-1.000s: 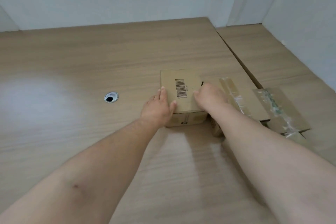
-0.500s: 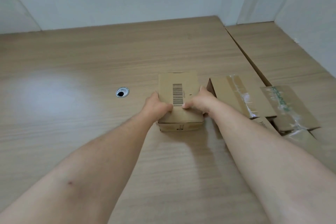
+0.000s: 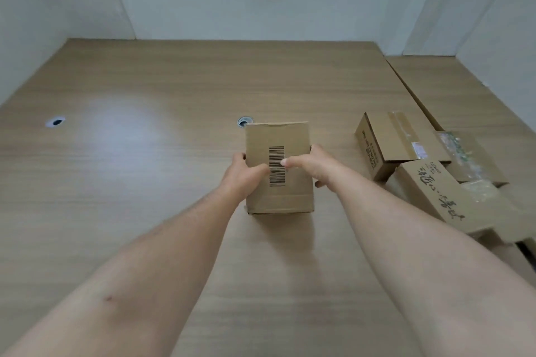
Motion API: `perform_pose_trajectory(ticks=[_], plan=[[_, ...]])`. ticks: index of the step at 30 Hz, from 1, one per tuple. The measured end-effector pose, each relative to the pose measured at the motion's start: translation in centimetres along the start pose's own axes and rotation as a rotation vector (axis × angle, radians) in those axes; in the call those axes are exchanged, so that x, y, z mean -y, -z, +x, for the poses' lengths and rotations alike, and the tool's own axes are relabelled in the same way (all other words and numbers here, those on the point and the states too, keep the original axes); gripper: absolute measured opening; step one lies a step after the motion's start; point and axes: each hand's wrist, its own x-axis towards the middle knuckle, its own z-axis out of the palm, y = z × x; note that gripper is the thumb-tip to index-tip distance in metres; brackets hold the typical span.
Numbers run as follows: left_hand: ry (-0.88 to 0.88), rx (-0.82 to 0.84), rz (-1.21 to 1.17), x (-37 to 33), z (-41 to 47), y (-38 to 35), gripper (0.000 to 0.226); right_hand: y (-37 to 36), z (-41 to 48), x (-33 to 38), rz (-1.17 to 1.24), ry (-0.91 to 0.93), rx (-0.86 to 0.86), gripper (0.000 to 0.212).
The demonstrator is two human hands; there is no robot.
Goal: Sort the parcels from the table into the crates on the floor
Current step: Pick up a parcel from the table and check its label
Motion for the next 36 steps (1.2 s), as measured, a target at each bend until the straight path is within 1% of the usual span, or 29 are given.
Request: perform_pose_trajectory(ticks=[2, 5, 6, 8, 10, 12, 13, 15, 17, 20, 22, 25, 27, 30, 31, 32, 34, 35, 36], plan=[[0.018, -0.037, -0.014, 1.2, -1.6, 1.9, 0.052, -1.8, -1.7, 0.7, -0.011, 0.03, 0.002, 0.077], [0.002, -0.123, -0.033, 3.0, -4.4, 5.2, 0.056, -4.9, -4.5, 2.0, -0.034, 0.075, 0.013, 0.076], [-0.005, -0.155, -0.037, 3.5, -5.4, 6.4, 0.06, -6.1, -5.5, 2.6, -0.032, 0.087, 0.027, 0.079], [-0.016, -0.198, -0.047, 4.6, -7.2, 8.9, 0.076, -8.4, -7.6, 3.7, -0.03, 0.101, 0.051, 0.091], [-0.019, -0.204, -0.058, 5.5, -9.1, 11.1, 0.09, -10.6, -9.6, 4.7, -0.018, 0.098, 0.063, 0.103], [-0.008, -0.209, -0.058, 6.3, -10.5, 13.0, 0.098, -12.4, -11.2, 5.4, 0.003, 0.098, 0.072, 0.108], [-0.002, -0.23, -0.06, 6.9, -11.3, 14.1, 0.098, -13.4, -11.9, 5.8, 0.004, 0.113, 0.075, 0.106], [0.009, -0.291, -0.058, 7.8, -12.5, 15.8, 0.093, -15.1, -13.1, 6.5, -0.003, 0.15, 0.061, 0.099], [0.023, -0.354, -0.06, 8.9, -13.8, 17.6, 0.084, -16.8, -14.2, 7.0, -0.028, 0.191, 0.039, 0.092], [0.022, -0.444, -0.092, 10.4, -15.2, 20.0, 0.065, -18.9, -15.5, 7.6, -0.045, 0.252, 0.029, 0.071], [0.024, -0.495, -0.104, 11.2, -15.9, 21.6, 0.054, -20.3, -16.0, 8.2, -0.028, 0.273, 0.059, 0.056], [0.048, -0.54, -0.12, 12.3, -17.2, 23.0, 0.047, -22.1, -16.9, 8.7, 0.01, 0.294, 0.119, 0.038], [0.07, -0.562, -0.146, 13.0, -18.3, 23.4, 0.048, -22.9, -17.2, 8.9, 0.028, 0.319, 0.164, 0.029], [0.103, -0.575, -0.2, 14.1, -20.4, 23.8, 0.066, -23.9, -17.5, 8.8, 0.017, 0.336, 0.258, 0.019], [0.107, -0.575, -0.218, 14.4, -21.1, 23.8, 0.071, -24.3, -17.6, 8.8, 0.006, 0.337, 0.301, 0.019], [0.112, -0.57, -0.233, 14.7, -21.9, 23.9, 0.074, -24.5, -17.7, 8.7, -0.002, 0.334, 0.345, 0.031], [0.124, -0.548, -0.248, 15.2, -23.3, 23.9, 0.081, -24.9, -18.0, 8.5, -0.013, 0.343, 0.428, 0.064], [0.125, -0.54, -0.241, 15.5, -23.9, 23.8, 0.083, -25.1, -18.3, 8.3, -0.028, 0.359, 0.457, 0.076], [0.124, -0.535, -0.221, 15.7, -24.4, 23.7, 0.085, -25.2, -18.4, 8.3, -0.05, 0.375, 0.483, 0.083]])
